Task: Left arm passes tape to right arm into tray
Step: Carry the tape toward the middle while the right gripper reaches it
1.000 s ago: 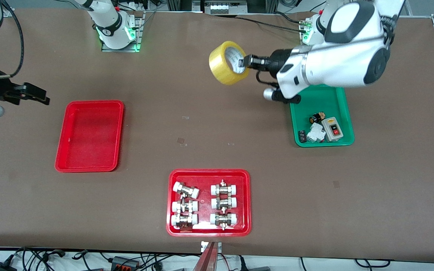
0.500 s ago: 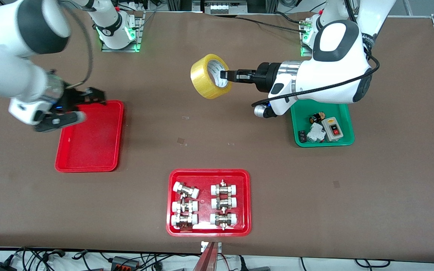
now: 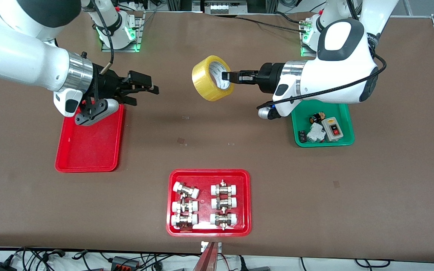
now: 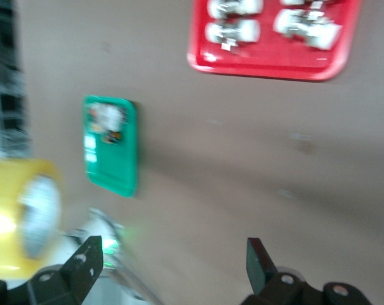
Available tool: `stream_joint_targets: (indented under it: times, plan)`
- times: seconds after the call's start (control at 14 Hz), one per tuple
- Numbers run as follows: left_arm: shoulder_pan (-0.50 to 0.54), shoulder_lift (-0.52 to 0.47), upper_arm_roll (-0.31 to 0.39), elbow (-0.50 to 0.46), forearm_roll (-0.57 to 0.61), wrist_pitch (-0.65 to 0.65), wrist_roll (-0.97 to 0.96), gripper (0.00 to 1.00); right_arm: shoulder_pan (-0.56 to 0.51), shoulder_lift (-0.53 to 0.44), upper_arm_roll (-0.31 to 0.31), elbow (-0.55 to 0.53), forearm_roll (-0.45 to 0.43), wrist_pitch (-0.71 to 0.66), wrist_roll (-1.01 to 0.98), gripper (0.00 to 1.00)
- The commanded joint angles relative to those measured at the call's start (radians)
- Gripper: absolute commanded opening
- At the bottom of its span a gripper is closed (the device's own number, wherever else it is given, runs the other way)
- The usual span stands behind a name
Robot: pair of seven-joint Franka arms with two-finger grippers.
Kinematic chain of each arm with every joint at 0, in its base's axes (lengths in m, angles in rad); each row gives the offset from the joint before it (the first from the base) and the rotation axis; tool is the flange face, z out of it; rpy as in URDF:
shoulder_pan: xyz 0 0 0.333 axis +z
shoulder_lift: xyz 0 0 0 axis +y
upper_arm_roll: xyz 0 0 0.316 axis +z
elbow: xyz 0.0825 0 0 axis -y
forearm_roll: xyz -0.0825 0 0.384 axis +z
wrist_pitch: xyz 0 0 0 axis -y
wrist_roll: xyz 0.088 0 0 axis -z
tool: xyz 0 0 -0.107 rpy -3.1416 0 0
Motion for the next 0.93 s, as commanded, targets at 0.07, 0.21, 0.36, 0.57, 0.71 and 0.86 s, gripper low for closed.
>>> stream_joint_targets:
  times: [0.07, 0.21, 0.36, 0.57, 0.71, 0.86]
  plan:
    - [0.005, 0.008, -0.005, 0.03, -0.015, -0.016, -0.015, 0.01, 0.117, 0.046, -0.008, 0.075, 0.06, 0.118, 0.182, 1.0]
    - [0.005, 0.008, -0.003, 0.028, -0.015, -0.019, -0.015, 0.01, 0.163, 0.055, -0.008, 0.076, 0.058, 0.193, 0.237, 1.0]
    - [0.006, 0.007, -0.002, 0.03, -0.015, -0.032, -0.015, 0.01, 0.178, 0.058, -0.008, 0.086, 0.062, 0.213, 0.327, 1.0]
    - [0.008, 0.007, 0.0, 0.03, -0.015, -0.039, -0.015, 0.01, 0.215, 0.065, -0.008, 0.112, 0.055, 0.202, 0.375, 1.0]
    - [0.008, 0.007, 0.0, 0.03, -0.015, -0.039, -0.015, 0.01, 0.234, 0.067, -0.008, 0.11, 0.042, 0.192, 0.375, 1.0]
    - [0.008, 0.007, 0.0, 0.03, -0.013, -0.039, -0.015, 0.01, 0.234, 0.072, -0.008, 0.112, 0.005, 0.147, 0.369, 1.0]
